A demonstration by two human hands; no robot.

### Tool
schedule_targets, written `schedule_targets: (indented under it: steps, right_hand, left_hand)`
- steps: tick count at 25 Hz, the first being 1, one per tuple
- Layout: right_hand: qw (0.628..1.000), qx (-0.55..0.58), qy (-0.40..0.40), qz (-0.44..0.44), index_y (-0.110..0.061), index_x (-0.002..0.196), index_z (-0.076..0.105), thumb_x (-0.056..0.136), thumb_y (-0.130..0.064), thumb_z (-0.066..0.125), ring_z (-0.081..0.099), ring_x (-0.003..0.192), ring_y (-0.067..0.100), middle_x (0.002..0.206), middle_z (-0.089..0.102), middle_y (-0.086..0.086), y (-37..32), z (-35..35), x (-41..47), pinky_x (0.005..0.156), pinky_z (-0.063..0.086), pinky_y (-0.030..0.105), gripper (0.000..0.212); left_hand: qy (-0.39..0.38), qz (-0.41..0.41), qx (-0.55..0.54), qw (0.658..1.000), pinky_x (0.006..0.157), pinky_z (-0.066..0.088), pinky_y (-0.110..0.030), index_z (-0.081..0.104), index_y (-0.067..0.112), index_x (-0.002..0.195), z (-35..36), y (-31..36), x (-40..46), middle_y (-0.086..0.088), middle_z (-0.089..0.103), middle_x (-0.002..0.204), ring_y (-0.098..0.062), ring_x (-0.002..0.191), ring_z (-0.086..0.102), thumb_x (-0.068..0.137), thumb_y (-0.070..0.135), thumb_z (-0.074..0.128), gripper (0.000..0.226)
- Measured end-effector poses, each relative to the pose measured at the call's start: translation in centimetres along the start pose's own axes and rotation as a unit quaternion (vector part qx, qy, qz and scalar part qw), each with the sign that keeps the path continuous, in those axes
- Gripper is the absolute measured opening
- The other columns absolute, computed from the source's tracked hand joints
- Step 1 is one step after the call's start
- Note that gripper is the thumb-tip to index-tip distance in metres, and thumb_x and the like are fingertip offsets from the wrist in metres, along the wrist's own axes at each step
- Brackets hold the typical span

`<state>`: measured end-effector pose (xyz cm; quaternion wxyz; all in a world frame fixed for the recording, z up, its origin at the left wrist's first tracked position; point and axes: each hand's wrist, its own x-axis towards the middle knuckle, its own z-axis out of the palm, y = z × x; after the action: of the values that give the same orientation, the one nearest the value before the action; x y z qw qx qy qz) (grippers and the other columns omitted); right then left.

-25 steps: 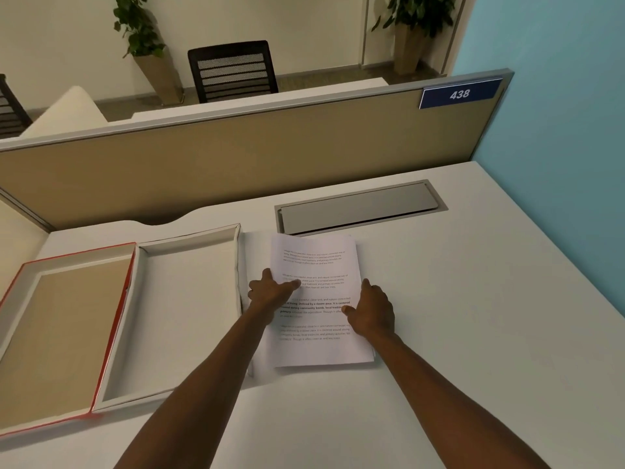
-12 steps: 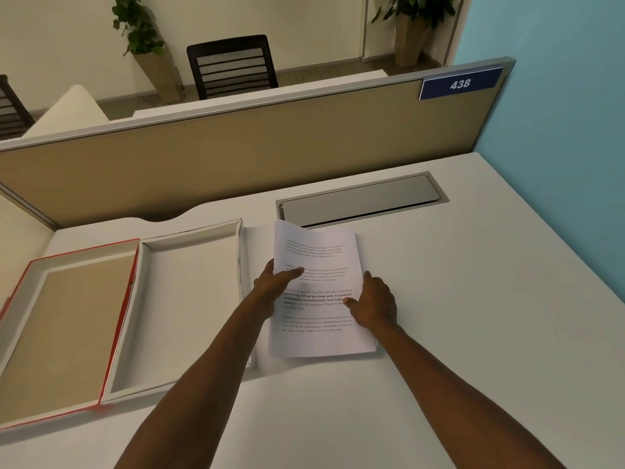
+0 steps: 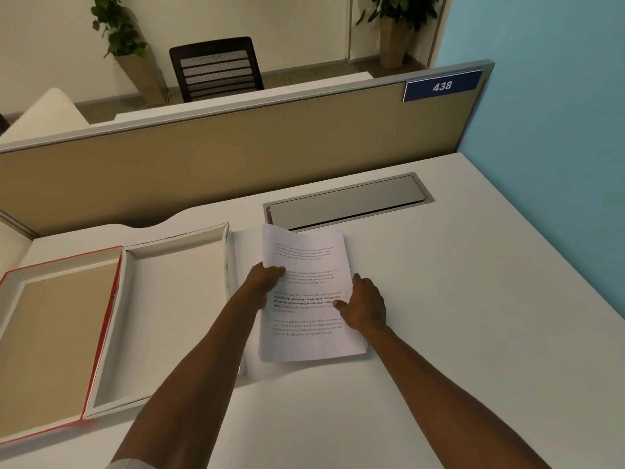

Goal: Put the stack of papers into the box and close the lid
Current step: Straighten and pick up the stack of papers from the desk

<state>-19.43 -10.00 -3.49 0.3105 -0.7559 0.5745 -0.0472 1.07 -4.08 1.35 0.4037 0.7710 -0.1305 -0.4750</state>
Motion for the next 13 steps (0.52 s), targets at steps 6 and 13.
schedule_targets:
  steps: [6,13]
  right_hand:
    - [0.957,0.287,-0.019,0.026,-0.007,0.111,0.066,0.074,-0.053,0.081,0.067,0.093,0.020,0.112,0.068,0.007,1.4,-2.2,2.0,0.073,0.054,0.026,0.060]
    - [0.847,0.528,-0.050,0.023,-0.022,0.119,0.059,0.096,-0.036,0.062,0.074,0.091,0.027,0.112,0.073,0.010,-2.1,-4.9,1.5,0.070,0.063,0.038,0.028]
  left_hand:
    - [-0.006,0.121,-0.036,0.992,0.086,0.061,-0.055,0.059,0.023,0.117,-0.5,-1.4,-2.4,-0.009,0.074,0.112,-0.032,0.095,0.074,0.101,0.025,0.058,0.016]
    - [-0.009,0.261,-0.056,0.964,0.066,0.065,-0.031,0.061,0.029,0.122,-0.8,-1.8,-5.6,0.005,0.076,0.105,-0.018,0.092,0.077,0.096,0.035,0.062,0.027]
